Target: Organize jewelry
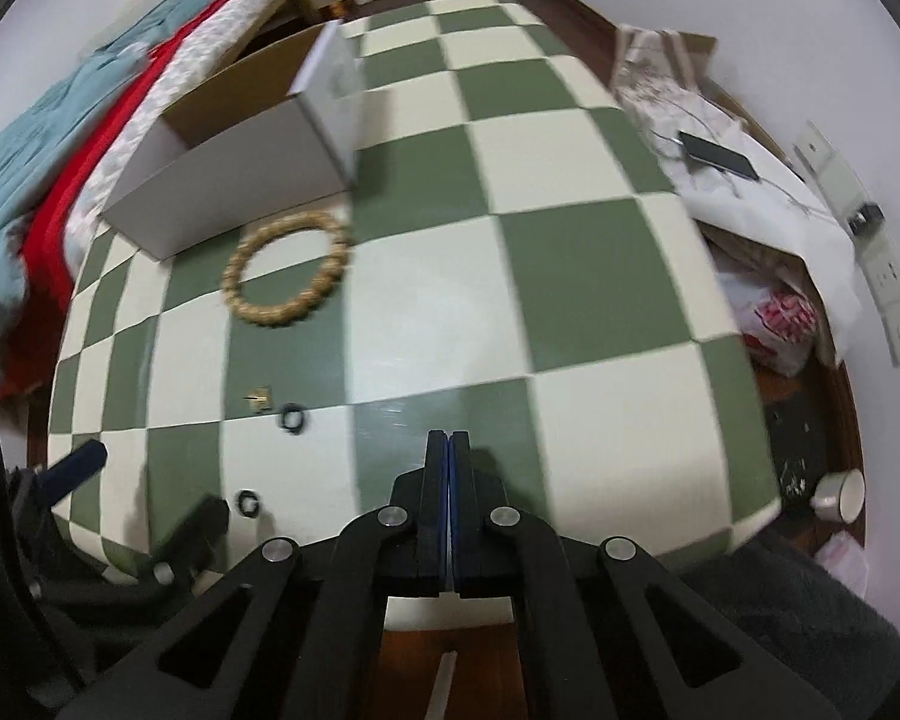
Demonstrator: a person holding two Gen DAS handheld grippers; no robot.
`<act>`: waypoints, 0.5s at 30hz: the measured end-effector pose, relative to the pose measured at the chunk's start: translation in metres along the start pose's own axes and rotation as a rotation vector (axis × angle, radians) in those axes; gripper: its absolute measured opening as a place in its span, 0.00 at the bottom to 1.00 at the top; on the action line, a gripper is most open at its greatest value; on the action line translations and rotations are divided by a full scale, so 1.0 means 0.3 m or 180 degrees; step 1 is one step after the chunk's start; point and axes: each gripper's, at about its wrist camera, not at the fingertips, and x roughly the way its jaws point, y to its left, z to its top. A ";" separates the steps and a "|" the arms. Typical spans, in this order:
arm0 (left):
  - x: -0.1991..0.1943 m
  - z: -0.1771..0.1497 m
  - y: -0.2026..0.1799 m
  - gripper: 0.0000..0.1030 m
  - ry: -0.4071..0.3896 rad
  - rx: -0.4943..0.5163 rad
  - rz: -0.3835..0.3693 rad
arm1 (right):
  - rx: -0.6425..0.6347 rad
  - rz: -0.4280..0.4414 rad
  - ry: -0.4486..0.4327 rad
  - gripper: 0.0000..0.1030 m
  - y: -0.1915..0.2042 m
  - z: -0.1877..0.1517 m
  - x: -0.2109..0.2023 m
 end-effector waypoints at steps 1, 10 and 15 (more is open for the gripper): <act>0.009 -0.004 -0.023 0.85 0.0025 0.0059 0.0003 | 0.0035 -0.0027 0.0003 0.00 -0.016 -0.004 0.001; 0.008 0.010 -0.075 0.26 -0.0051 0.0160 -0.0131 | 0.0132 -0.0118 0.0002 0.00 -0.062 -0.021 0.012; 0.012 0.016 -0.088 0.09 -0.0048 0.0200 -0.0164 | 0.0131 -0.0134 0.0007 0.00 -0.055 -0.018 0.013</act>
